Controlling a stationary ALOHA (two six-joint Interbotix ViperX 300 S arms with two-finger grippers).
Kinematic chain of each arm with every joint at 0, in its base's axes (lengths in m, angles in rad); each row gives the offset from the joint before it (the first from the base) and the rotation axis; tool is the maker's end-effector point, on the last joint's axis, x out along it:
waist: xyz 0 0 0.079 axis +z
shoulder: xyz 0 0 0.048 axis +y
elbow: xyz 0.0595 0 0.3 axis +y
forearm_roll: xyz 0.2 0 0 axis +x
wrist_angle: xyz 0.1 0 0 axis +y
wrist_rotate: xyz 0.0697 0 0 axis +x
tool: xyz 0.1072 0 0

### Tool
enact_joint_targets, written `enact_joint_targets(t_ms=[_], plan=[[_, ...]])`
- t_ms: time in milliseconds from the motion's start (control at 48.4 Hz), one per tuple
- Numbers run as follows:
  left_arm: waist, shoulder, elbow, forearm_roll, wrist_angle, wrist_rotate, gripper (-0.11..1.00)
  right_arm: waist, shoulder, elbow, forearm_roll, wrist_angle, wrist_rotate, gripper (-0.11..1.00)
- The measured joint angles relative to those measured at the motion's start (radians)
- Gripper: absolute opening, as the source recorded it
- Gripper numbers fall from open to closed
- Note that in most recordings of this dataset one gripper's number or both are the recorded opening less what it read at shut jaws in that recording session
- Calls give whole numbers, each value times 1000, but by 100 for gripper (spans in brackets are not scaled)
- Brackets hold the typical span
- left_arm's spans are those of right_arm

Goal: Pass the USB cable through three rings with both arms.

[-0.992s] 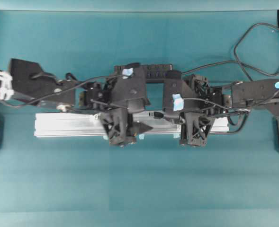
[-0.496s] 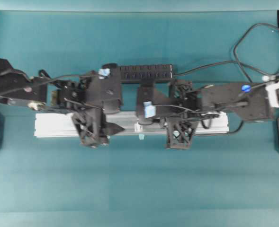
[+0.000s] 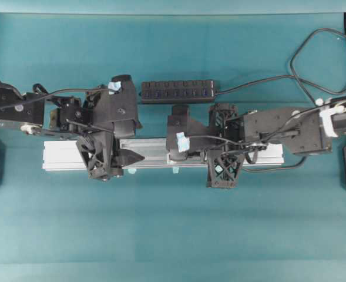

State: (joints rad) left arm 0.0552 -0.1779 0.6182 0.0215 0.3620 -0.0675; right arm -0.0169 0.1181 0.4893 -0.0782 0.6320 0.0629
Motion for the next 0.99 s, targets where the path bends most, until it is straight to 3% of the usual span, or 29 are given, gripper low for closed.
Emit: enact_joint_targets(t_ms=[289,620,992], plan=[[12,-3,25,0,0,-5,91,3,26,-2,0,-35,-44,-7],[9,-17,69,-2,-14,-106,91,2,28,-3,2,-60,-43,-7],[0,-29,98,-2,-64,-112,91,-9,51,-72,8,35,-44,-7]])
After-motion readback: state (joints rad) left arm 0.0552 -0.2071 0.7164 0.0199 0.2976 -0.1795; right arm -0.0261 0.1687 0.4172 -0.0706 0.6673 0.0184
